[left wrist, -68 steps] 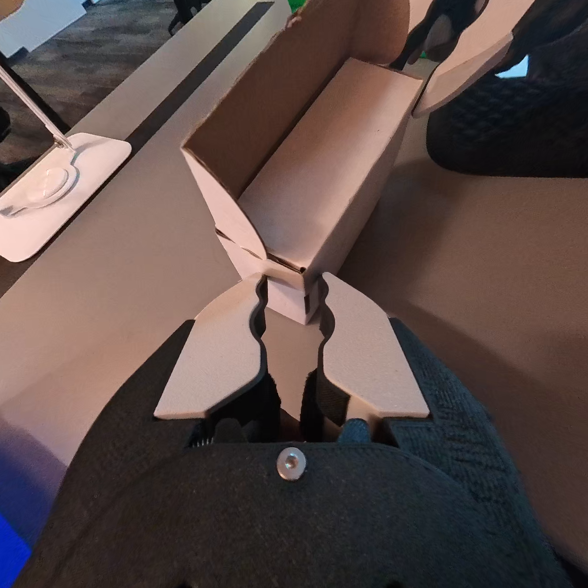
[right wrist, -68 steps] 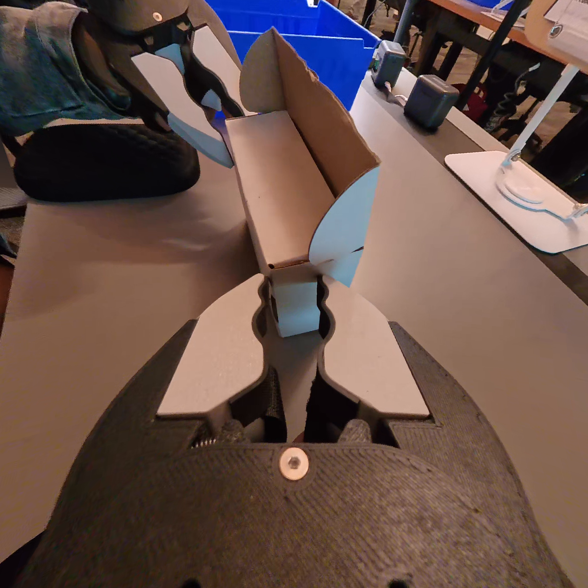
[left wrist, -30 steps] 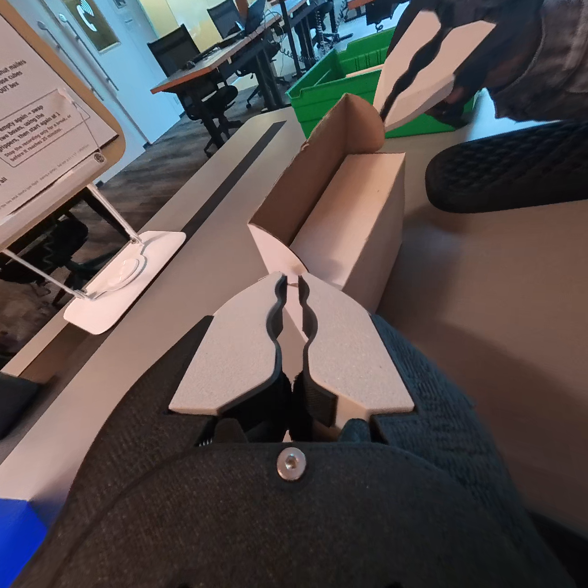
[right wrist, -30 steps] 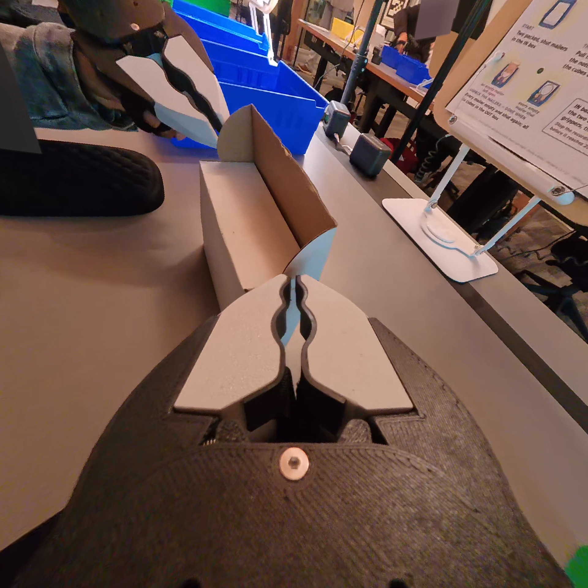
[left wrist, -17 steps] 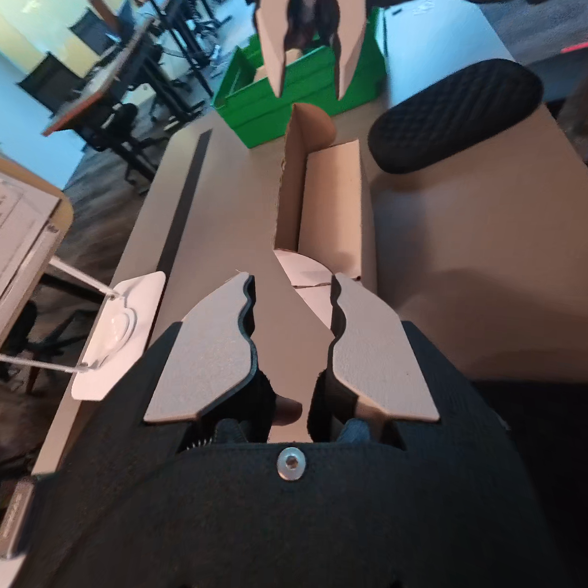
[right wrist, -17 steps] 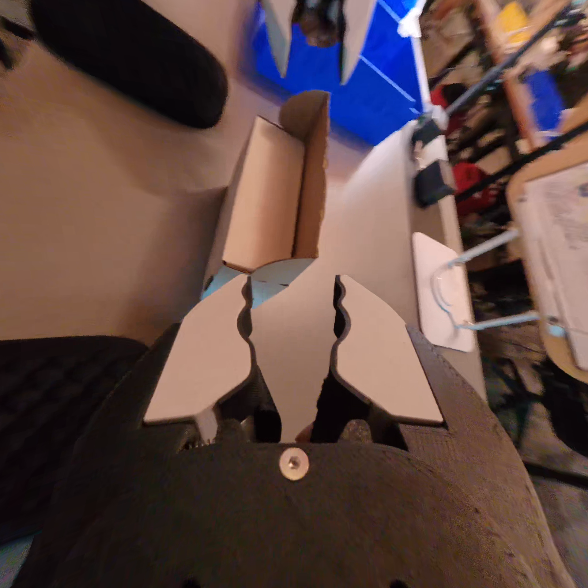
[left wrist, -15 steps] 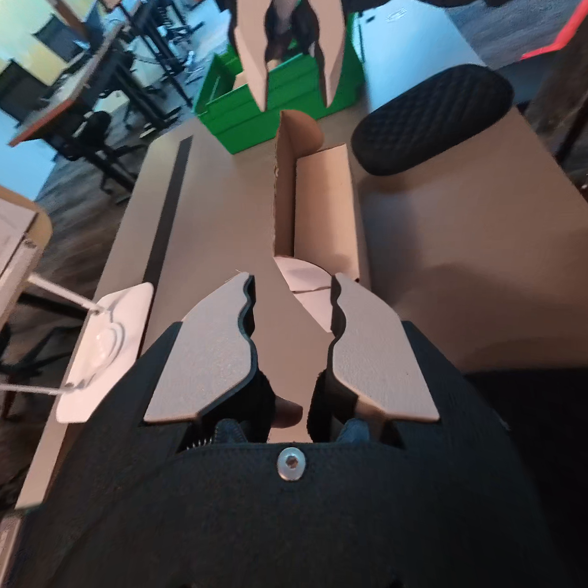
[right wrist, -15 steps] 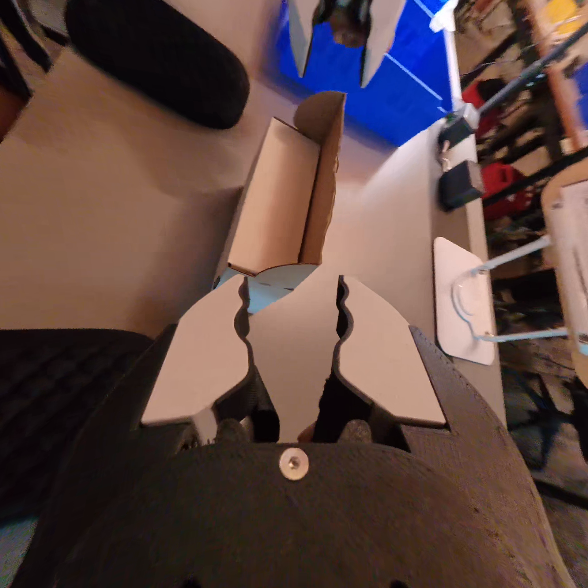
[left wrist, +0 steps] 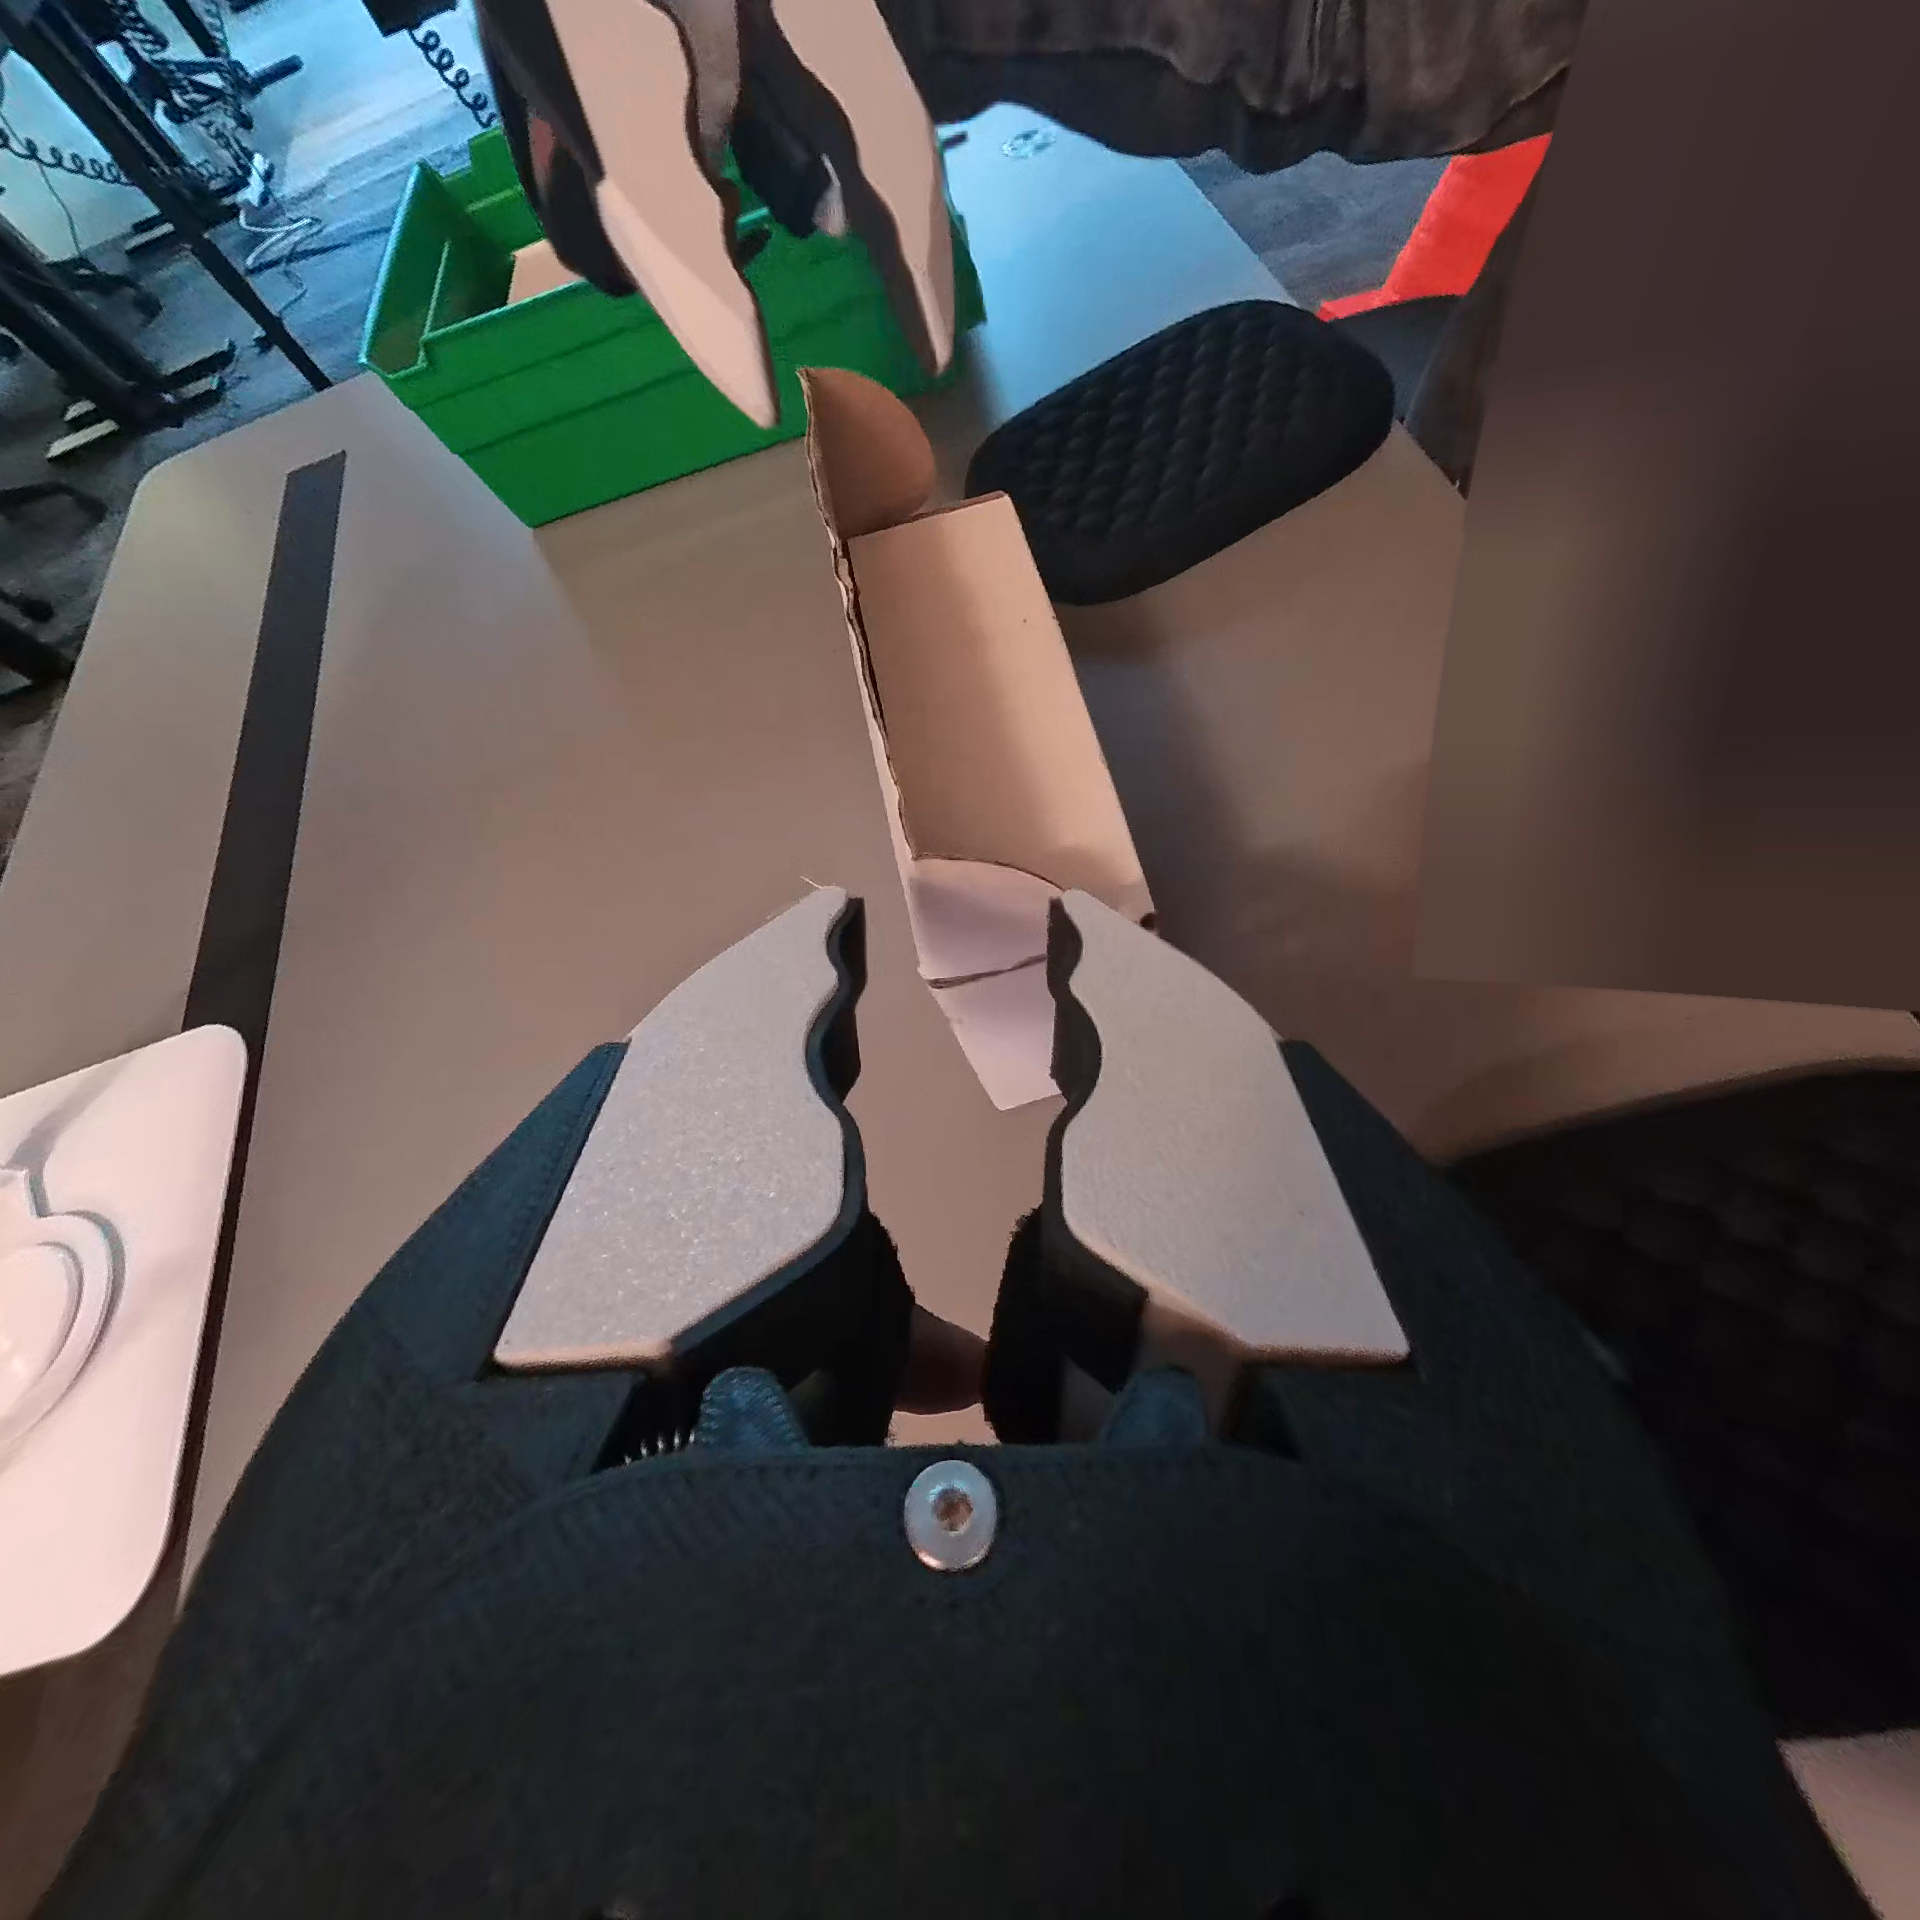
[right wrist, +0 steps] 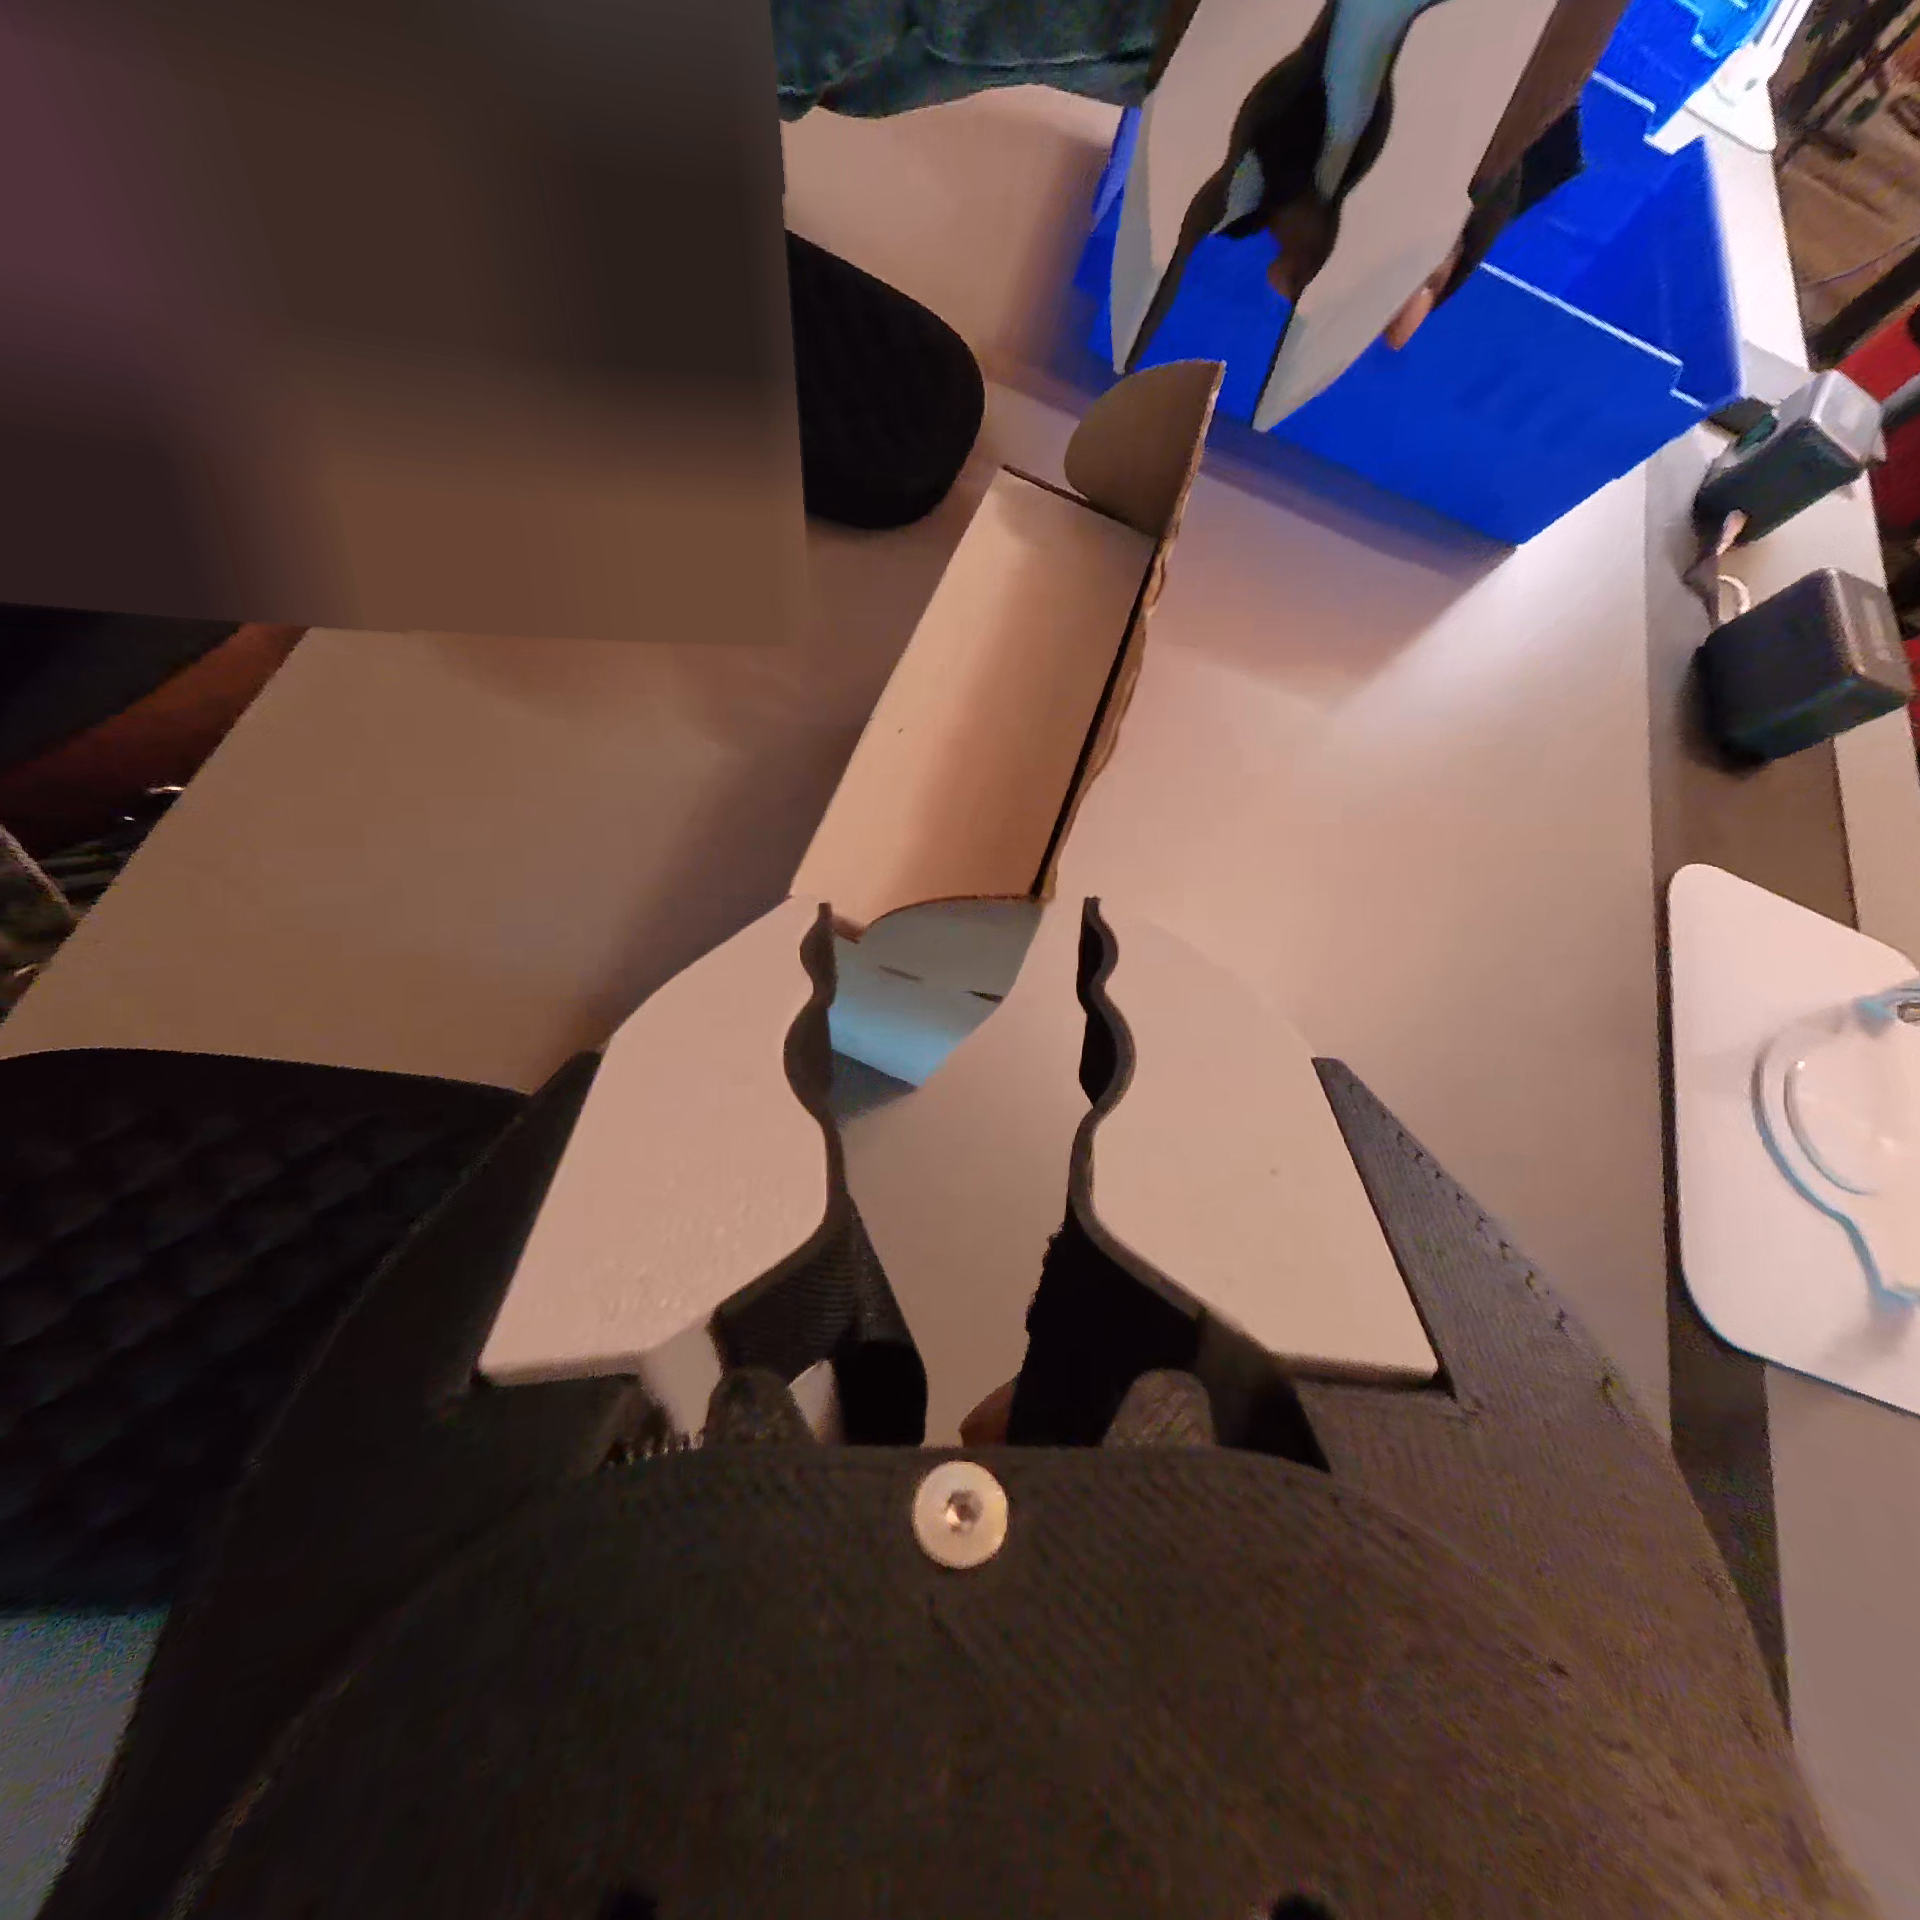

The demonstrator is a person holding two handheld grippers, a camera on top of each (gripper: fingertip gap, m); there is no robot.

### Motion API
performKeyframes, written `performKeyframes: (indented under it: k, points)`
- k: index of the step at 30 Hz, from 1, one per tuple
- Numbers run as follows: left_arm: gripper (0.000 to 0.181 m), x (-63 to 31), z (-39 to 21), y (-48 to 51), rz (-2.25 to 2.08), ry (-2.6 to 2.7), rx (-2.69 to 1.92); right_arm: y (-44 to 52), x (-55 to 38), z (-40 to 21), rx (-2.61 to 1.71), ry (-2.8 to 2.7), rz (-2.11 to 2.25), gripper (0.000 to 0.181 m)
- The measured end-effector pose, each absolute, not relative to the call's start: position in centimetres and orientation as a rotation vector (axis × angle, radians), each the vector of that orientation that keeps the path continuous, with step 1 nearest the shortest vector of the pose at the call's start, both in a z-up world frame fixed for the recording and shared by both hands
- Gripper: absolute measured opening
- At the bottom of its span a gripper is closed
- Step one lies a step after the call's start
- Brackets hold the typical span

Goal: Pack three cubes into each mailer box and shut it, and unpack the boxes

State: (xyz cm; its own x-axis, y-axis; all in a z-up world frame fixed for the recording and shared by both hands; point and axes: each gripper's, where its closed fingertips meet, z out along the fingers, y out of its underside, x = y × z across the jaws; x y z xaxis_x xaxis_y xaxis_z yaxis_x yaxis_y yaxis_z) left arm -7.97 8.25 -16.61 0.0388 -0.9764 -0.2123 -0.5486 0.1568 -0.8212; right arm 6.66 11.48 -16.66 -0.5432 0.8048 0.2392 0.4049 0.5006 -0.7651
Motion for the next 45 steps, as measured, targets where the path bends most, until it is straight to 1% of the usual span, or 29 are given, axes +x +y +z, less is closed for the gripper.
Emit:
performKeyframes:
  k: [5,16,28,37,45]
  points:
    - [0.032,-8.0,-17.0,8.3,-0.641,1.645,-1.484,12.0,6.7,-17.2,-0.982,-2.164,0.866,0.044]
    - [0.026,-7.4,-17.3,8.3,-0.642,1.688,-1.474,12.1,6.0,-17.1,-0.962,-2.148,0.878,0.031]
    - [0.023,-7.1,-17.4,8.1,-0.628,1.695,-1.482,11.8,5.8,-17.4,-0.995,-2.178,0.889,0.028]
    - [0.022,-6.8,-17.5,7.4,-0.533,1.668,-1.41,11.1,5.8,-17.6,-0.9,-2.163,0.723,0.028]
    - [0.022,-6.9,-17.7,7.5,-0.322,1.687,-1.353,10.9,5.9,-17.8,-0.823,-2.171,0.521,0.028]
